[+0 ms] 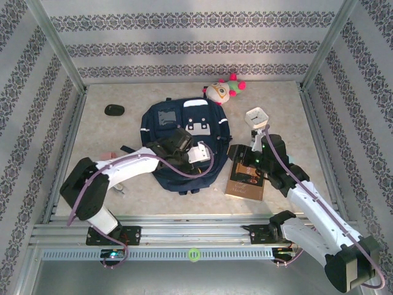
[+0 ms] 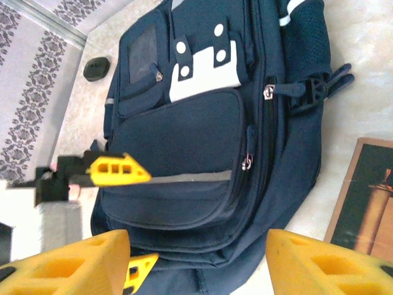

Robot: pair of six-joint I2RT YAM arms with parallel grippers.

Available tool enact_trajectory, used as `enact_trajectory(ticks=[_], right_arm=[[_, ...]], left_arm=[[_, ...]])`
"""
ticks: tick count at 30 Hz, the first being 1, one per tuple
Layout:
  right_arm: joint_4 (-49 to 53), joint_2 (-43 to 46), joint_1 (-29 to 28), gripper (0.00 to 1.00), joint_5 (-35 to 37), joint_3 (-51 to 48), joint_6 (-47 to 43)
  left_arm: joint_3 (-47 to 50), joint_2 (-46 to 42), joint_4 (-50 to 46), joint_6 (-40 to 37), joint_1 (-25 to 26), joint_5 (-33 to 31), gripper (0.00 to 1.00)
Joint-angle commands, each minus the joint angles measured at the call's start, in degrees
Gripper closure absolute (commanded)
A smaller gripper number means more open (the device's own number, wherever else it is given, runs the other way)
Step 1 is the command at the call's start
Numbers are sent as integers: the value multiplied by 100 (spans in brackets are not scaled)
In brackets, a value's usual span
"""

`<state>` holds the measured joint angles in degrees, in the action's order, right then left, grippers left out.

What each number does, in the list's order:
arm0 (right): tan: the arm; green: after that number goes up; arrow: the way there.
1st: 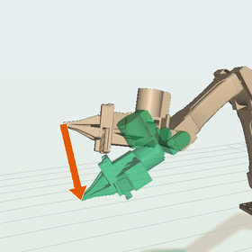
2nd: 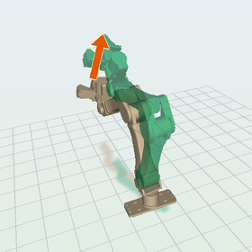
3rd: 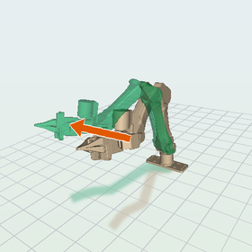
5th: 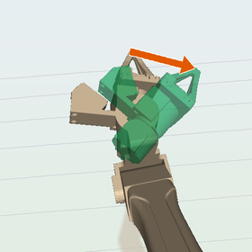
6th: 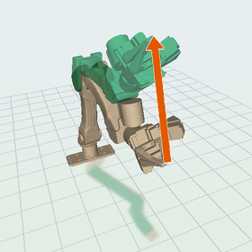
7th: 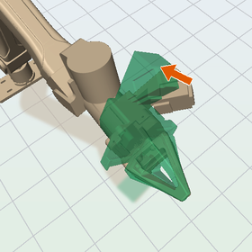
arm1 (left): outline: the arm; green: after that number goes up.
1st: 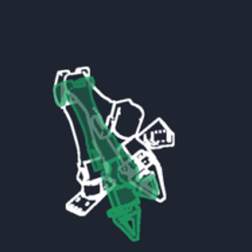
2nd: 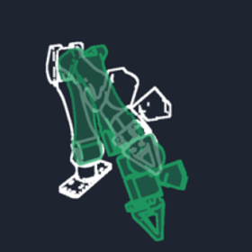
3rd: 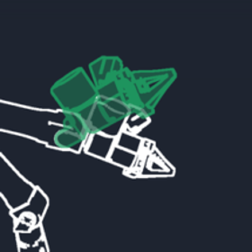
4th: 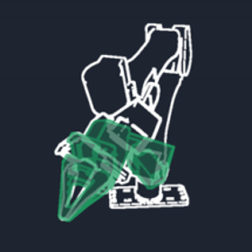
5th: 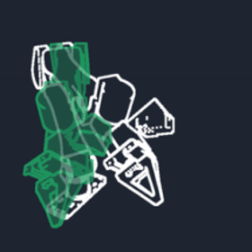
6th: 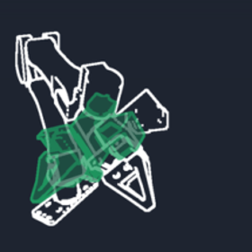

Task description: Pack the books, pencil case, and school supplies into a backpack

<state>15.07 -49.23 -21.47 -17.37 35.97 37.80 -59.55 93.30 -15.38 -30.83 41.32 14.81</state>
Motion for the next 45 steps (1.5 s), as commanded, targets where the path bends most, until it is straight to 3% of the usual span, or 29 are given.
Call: enact_trajectory(ticks=[1,12,17,18,21,23,26,31,36,41,45], right_arm=[[-109,182,56,37,-118,-148,112],[-210,485,64,37,-56,-505,244],[-229,606,65,37,-30,-606,298],[-224,641,71,37,-21,-639,304],[-227,733,81,37,13,-718,290],[-221,782,107,37,39,-749,252],[-227,772,190,36,34,-733,17],[-274,621,319,30,260,-542,-1402],[-450,440,471,34,222,-239,-3723],[-33,-528,1242,37,-1488,428,-5745],[106,-1291,1341,37,-2077,698,-6767]], left_arm=[[-298,279,773,-268,151,-243,19],[-496,1038,1345,41,304,-740,11],[-505,1332,1502,51,377,-1389,10],[-492,1349,1536,76,377,-1569,17],[-395,1172,1668,213,374,-1804,59],[-295,815,1594,218,379,-1556,83],[-93,112,1502,268,341,-952,100],[-58,-993,971,485,-88,300,100],[-135,-1734,524,497,-739,1332,100],[-211,-2040,367,537,-1360,2267,100],[-350,-2091,251,492,-1688,2737,100]])
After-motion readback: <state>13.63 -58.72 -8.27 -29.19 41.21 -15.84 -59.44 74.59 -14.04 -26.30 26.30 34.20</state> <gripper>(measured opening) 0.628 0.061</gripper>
